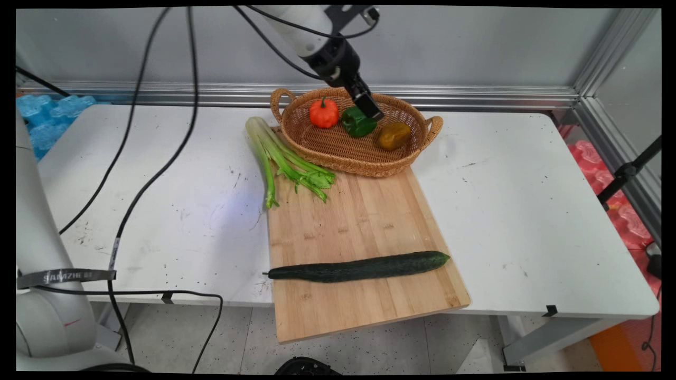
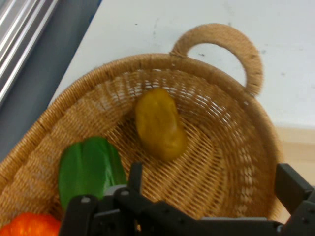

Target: Pick up the cucumber from the cutting board

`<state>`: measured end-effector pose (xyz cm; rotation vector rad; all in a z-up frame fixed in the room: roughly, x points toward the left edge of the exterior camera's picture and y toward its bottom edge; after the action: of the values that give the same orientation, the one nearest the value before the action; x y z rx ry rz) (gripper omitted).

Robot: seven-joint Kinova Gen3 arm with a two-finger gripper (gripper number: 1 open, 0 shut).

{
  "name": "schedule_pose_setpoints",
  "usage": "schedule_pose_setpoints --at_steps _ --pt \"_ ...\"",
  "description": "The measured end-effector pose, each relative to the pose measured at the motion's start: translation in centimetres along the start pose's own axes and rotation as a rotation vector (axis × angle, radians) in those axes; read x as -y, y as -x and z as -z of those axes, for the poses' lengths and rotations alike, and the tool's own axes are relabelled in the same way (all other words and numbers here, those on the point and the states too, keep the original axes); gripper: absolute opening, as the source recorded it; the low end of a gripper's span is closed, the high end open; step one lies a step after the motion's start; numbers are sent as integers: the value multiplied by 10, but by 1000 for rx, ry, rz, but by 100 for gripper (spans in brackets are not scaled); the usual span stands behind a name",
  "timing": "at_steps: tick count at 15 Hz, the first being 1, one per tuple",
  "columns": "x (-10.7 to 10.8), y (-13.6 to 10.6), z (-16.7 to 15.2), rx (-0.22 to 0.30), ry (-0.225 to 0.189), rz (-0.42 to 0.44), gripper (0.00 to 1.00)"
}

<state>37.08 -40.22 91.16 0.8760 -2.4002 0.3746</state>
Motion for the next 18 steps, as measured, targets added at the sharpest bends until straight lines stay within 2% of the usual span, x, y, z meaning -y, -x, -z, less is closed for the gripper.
schedule_pose_setpoints --at_steps 12,18 --pt "-27 41 82 -4 62 -83 100" --pt "-48 73 127 -4 115 -124 100"
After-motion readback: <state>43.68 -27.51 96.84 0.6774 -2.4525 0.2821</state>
